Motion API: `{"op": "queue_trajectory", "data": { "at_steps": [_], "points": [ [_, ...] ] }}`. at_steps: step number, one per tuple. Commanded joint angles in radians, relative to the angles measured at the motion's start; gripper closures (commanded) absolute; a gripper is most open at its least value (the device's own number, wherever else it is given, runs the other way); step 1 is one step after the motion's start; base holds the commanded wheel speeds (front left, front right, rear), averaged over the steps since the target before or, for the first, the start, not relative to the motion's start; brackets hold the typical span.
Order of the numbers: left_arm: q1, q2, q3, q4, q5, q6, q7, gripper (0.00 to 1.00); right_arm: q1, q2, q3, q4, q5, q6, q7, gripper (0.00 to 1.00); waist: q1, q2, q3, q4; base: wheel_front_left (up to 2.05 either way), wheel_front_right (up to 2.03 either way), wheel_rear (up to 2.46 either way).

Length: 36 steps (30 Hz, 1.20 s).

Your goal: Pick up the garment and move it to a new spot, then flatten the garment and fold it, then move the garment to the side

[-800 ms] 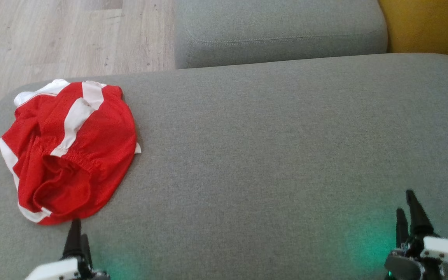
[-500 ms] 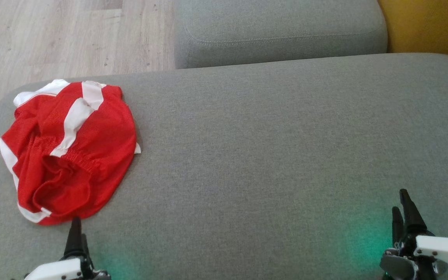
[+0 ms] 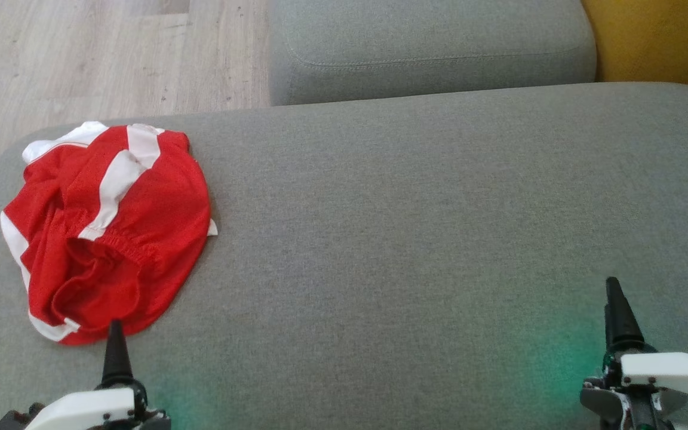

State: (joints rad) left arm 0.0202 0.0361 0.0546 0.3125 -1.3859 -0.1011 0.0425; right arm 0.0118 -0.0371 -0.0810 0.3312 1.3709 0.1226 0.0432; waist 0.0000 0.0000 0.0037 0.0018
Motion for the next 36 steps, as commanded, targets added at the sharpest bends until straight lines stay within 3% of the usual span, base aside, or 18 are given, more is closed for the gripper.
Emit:
{"op": "queue_trajectory", "data": {
  "at_steps": [1,36],
  "points": [
    [-0.043,0.006,-0.001,-0.045,0.037,0.003,-0.010,0.00,-0.045,-0.005,0.016,-0.044,-0.044,0.002,-0.013,0.00,0.0000,0.0000,0.000,0.001,0.00,0.00,0.00],
    [-0.029,0.009,-0.050,-0.123,0.455,0.058,-0.114,0.00,-0.048,-0.008,0.126,-0.084,-0.509,0.004,-0.116,0.00,0.0000,0.0000,-0.014,0.014,0.00,0.00,0.00]
  ]
}}
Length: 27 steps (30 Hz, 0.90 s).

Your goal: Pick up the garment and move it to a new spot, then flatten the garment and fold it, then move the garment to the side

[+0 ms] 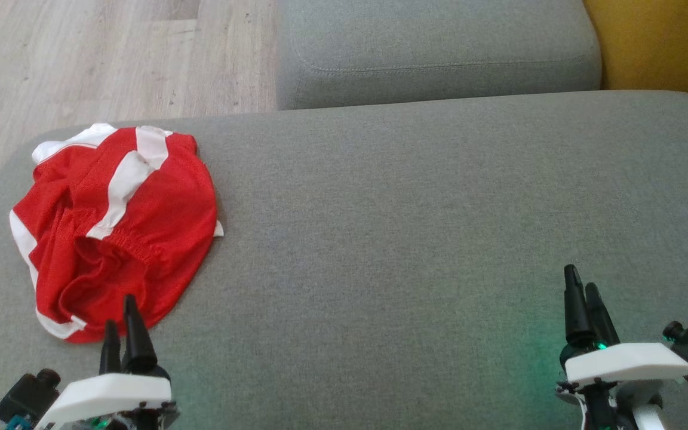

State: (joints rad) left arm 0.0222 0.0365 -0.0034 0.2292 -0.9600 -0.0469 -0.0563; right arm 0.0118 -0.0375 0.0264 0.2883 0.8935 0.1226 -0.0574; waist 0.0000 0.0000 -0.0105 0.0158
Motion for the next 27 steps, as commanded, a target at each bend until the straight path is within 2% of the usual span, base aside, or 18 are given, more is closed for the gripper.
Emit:
{"op": "queue_trajectory", "data": {
  "at_steps": [1,27],
  "points": [
    [-0.031,0.009,0.007,-0.042,0.039,0.005,-0.018,0.00,-0.048,-0.008,0.022,-0.042,-0.044,0.004,-0.019,0.00,0.0000,0.0000,0.001,0.001,0.00,0.00,0.00],
    [-0.036,0.011,-0.030,-0.066,0.311,0.014,-0.093,0.00,-0.057,-0.010,0.071,-0.058,-0.368,0.006,-0.092,0.00,0.0000,0.0000,-0.001,0.010,0.00,0.00,0.00]
  ]
}}
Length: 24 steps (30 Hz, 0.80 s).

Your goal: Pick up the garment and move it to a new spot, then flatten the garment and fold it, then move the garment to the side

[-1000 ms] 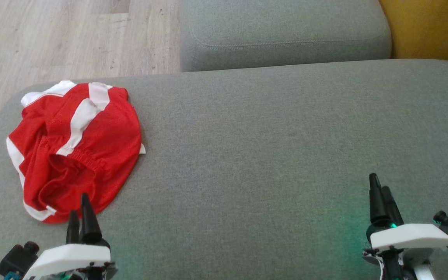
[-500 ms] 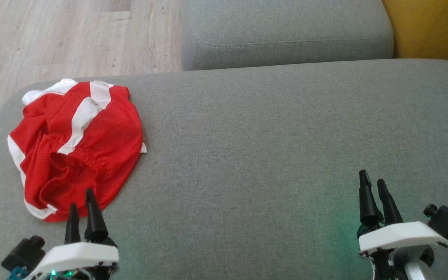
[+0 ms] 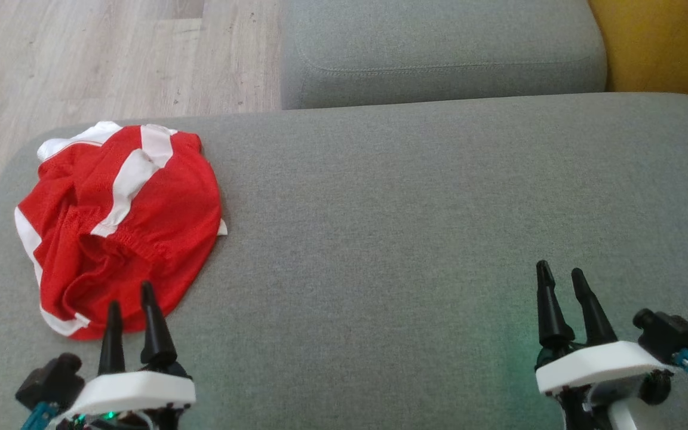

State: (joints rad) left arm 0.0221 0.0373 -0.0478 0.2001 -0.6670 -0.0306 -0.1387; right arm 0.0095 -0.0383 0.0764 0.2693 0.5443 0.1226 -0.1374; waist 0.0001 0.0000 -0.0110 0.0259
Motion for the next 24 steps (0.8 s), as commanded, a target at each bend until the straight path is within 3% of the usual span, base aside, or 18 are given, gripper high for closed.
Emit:
{"op": "queue_trajectory", "data": {
  "at_steps": [1,24],
  "points": [
    [-0.036,0.010,0.012,-0.037,0.031,-0.002,-0.013,0.00,-0.055,-0.009,0.024,-0.039,-0.032,0.006,-0.015,0.00,0.0000,0.0000,-0.002,0.001,0.00,0.00,0.00],
    [-0.019,0.012,-0.033,-0.046,0.300,0.001,-0.081,0.00,-0.047,-0.011,0.077,-0.040,-0.314,0.007,-0.083,0.00,-0.0001,0.0000,-0.028,0.008,0.00,0.00,0.00]
  ]
}}
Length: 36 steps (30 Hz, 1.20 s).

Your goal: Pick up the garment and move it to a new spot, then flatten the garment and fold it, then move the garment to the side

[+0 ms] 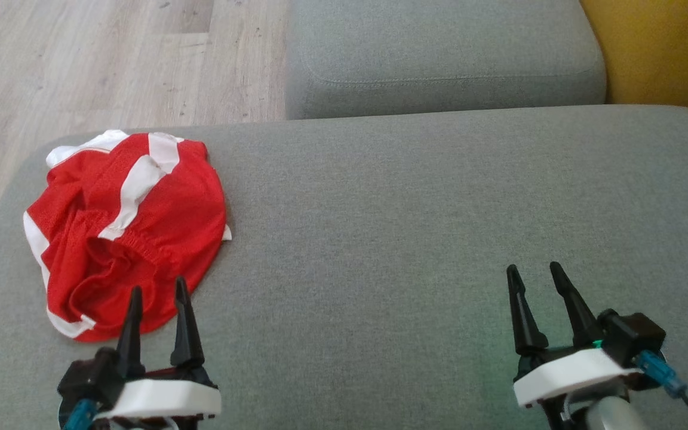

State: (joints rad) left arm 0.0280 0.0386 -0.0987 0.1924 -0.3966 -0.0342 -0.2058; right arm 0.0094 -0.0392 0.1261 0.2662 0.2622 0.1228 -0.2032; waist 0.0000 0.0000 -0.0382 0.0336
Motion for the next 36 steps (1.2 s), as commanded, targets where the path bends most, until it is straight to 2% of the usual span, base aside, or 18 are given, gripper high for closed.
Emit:
{"op": "queue_trajectory", "data": {
  "at_steps": [1,14,36],
  "points": [
    [-0.024,0.011,0.016,-0.039,0.041,0.005,-0.017,0.00,-0.047,-0.010,0.028,-0.038,-0.045,0.007,-0.020,0.00,0.0000,0.0000,-0.001,0.000,0.00,0.00,0.00],
    [-0.014,0.012,-0.004,-0.050,0.190,0.013,-0.056,0.00,-0.040,-0.011,0.030,-0.037,-0.211,0.008,-0.059,0.00,0.0000,0.0000,-0.009,0.001,0.00,0.00,0.00],
    [-0.014,0.012,-0.001,-0.023,0.196,0.000,-0.056,0.00,-0.041,-0.011,-0.024,-0.004,-0.215,0.008,-0.059,0.00,0.0000,0.0000,-0.001,-0.016,0.00,0.00,0.00]
  ]
}}
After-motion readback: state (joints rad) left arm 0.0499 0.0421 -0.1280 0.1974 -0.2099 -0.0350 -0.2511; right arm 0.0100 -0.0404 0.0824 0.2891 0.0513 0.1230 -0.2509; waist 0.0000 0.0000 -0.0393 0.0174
